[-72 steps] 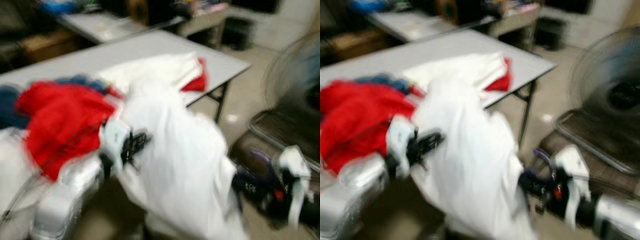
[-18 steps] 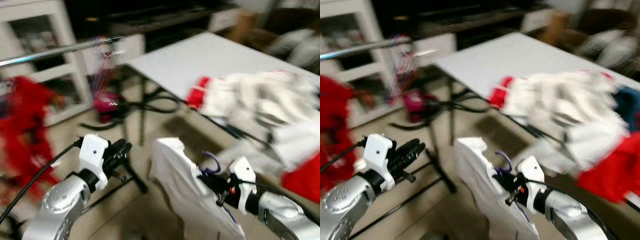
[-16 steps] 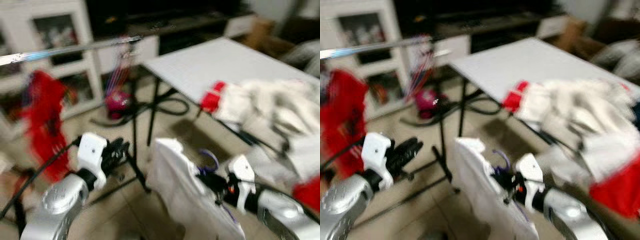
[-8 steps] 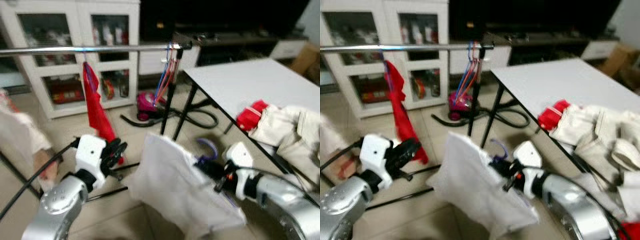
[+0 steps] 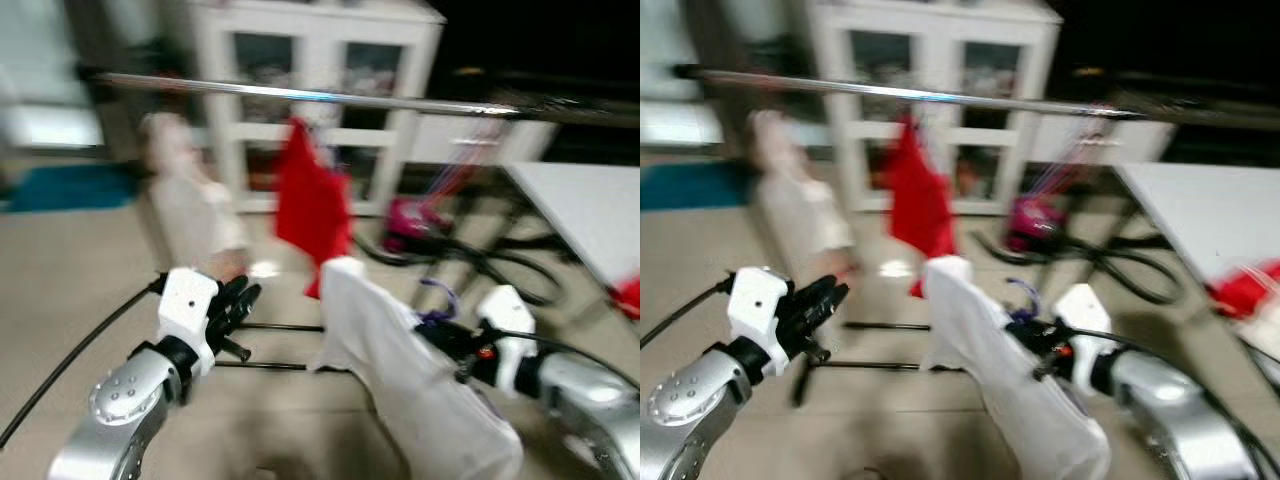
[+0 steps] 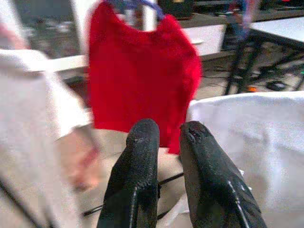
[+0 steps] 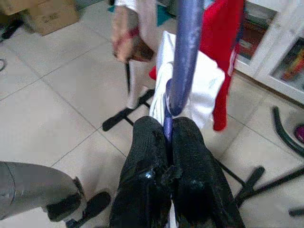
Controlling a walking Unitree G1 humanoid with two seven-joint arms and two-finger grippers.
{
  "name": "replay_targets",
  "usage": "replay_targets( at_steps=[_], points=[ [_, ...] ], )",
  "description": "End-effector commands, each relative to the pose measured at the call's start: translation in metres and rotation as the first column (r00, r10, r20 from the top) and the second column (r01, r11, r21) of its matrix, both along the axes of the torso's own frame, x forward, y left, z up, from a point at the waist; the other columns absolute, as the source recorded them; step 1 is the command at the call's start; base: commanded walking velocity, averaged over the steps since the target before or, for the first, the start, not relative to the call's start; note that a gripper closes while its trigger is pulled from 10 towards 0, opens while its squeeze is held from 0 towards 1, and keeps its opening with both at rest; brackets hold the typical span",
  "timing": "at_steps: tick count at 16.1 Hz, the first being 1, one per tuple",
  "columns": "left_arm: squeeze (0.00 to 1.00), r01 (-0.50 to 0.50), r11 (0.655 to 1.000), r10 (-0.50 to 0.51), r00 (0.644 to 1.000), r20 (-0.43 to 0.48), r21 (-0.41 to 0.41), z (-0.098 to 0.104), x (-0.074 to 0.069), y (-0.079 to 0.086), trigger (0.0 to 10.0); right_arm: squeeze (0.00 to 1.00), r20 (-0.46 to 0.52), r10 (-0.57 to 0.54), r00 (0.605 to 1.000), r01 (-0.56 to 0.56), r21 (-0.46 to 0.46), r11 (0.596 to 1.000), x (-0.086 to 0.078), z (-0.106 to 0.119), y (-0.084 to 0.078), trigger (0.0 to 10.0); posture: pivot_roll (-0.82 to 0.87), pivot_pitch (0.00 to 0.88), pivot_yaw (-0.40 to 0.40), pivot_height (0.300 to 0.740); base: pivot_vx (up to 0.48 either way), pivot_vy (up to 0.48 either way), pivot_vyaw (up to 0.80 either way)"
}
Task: Hang hanger
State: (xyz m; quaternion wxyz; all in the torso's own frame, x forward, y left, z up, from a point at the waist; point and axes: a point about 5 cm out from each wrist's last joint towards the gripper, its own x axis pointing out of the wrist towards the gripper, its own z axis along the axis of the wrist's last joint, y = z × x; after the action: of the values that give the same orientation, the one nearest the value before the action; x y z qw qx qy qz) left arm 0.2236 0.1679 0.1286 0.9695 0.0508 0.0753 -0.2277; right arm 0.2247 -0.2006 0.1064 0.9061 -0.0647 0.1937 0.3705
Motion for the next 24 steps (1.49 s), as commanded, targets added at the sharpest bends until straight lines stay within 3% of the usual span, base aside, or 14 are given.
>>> replay_targets(
  at_steps=[1, 6, 9, 10, 11, 12, 15, 17, 18, 19, 20, 22, 23, 24],
  points=[
    [0.00, 0.003, 1.000, -0.004, 1.000, 0.015, 0.014, 0.002, 0.003, 0.002, 10.0, 0.00, 0.052, 0.029, 0.998, -0.031, 0.024, 0.999, 0.004, 0.012, -0.002, 10.0, 0.11, 0.000, -0.066, 0.740, 0.000, 0.000, 0.80],
    [0.00, 0.034, 0.999, -0.034, 0.999, 0.009, 0.015, 0.002, 0.005, 0.007, 10.0, 0.00, 0.051, 0.157, 0.986, -0.157, 0.003, 0.988, 0.001, 0.022, -0.008, 10.0, 0.11, 0.000, -0.073, 0.740, 0.000, 0.000, 0.80],
    [0.00, 0.012, 0.995, -0.009, 1.000, -0.024, 0.095, -0.006, 0.004, 0.023, 10.0, 0.00, 0.085, 0.185, 0.979, -0.190, 0.044, 0.981, 0.006, 0.037, -0.010, 10.0, 0.11, 0.000, -0.079, 0.740, 0.000, 0.000, 0.80],
    [0.57, 0.017, 0.998, -0.014, 0.999, -0.037, 0.066, -0.006, 0.003, 0.027, 10.0, 0.00, 0.081, 0.167, 0.983, -0.174, 0.083, 0.981, 0.008, 0.042, -0.012, 10.0, 0.10, 0.000, -0.078, 0.740, 0.000, 0.000, 0.00],
    [0.57, 0.027, 0.999, -0.025, 0.998, -0.051, 0.026, -0.006, 0.003, 0.031, 10.0, 0.00, 0.072, 0.150, 0.986, -0.159, 0.129, 0.979, 0.011, 0.047, -0.015, 10.0, 0.10, 0.000, -0.078, 0.740, 0.000, 0.000, 0.00],
    [1.00, 0.021, 0.999, -0.019, 0.999, -0.050, 0.033, -0.005, 0.004, 0.035, 10.0, 0.00, 0.101, 0.179, 0.979, -0.189, 0.108, 0.976, 0.012, 0.051, -0.015, 10.0, 0.10, 0.000, -0.079, 0.740, 0.000, 0.000, 0.00],
    [1.00, 0.061, 0.995, -0.060, 0.998, -0.022, 0.072, 0.003, 0.013, 0.047, 10.0, 0.00, 0.165, 0.314, 0.935, -0.333, 0.103, 0.937, 0.006, 0.066, -0.013, 10.0, 0.10, 0.000, -0.075, 0.740, 0.000, 0.000, 0.00],
    [1.00, 0.113, 0.989, -0.117, 0.993, 0.028, 0.094, 0.020, 0.023, 0.056, 10.0, 0.00, 0.162, 0.427, 0.890, -0.442, 0.070, 0.894, 0.000, 0.072, -0.011, 10.0, 0.10, 0.000, -0.065, 0.740, 0.000, 0.000, 0.00],
    [0.67, 0.144, 0.986, -0.148, 0.988, 0.046, 0.082, 0.027, 0.024, 0.057, 10.0, 0.00, 0.157, 0.445, 0.882, -0.460, 0.073, 0.885, 0.000, 0.074, -0.012, 10.0, 0.10, 0.000, -0.065, 0.740, 0.000, 0.000, 0.00],
    [0.26, 0.186, 0.980, -0.190, 0.980, 0.061, 0.072, 0.033, 0.024, 0.056, 10.0, 0.00, 0.162, 0.462, 0.872, -0.478, 0.081, 0.875, 0.000, 0.077, -0.012, 10.0, 0.10, 0.000, -0.062, 0.740, 0.000, 0.000, 0.00],
    [0.00, 0.259, 0.964, -0.262, 0.963, 0.067, 0.054, 0.041, 0.024, 0.056, 10.0, 0.00, 0.167, 0.489, 0.856, -0.509, 0.110, 0.854, -0.001, 0.084, -0.012, 10.0, 0.10, 0.000, -0.065, 0.740, 0.000, 0.000, 0.00],
    [0.00, 0.370, 0.928, -0.371, 0.928, 0.036, 0.037, 0.044, 0.027, 0.056, 10.0, 0.00, 0.177, 0.529, 0.830, -0.551, 0.110, 0.827, 0.000, 0.091, -0.011, 10.0, 0.10, 0.000, -0.071, 0.740, 0.000, 0.000, 0.00],
    [0.00, 0.486, 0.874, -0.485, 0.874, -0.042, 0.011, 0.038, 0.026, 0.053, 10.0, 0.00, 0.185, 0.551, 0.814, -0.574, 0.110, 0.811, 0.001, 0.094, -0.009, 10.0, 0.10, 0.000, -0.070, 0.740, 0.000, 0.000, 0.00],
    [0.00, 0.526, 0.850, -0.525, 0.848, -0.069, 0.000, 0.035, 0.026, 0.054, 10.0, 0.00, 0.190, 0.560, 0.807, -0.583, 0.104, 0.805, 0.002, 0.095, -0.009, 10.0, 0.10, 0.000, -0.067, 0.740, 0.000, 0.000, 0.00]
  ],
)
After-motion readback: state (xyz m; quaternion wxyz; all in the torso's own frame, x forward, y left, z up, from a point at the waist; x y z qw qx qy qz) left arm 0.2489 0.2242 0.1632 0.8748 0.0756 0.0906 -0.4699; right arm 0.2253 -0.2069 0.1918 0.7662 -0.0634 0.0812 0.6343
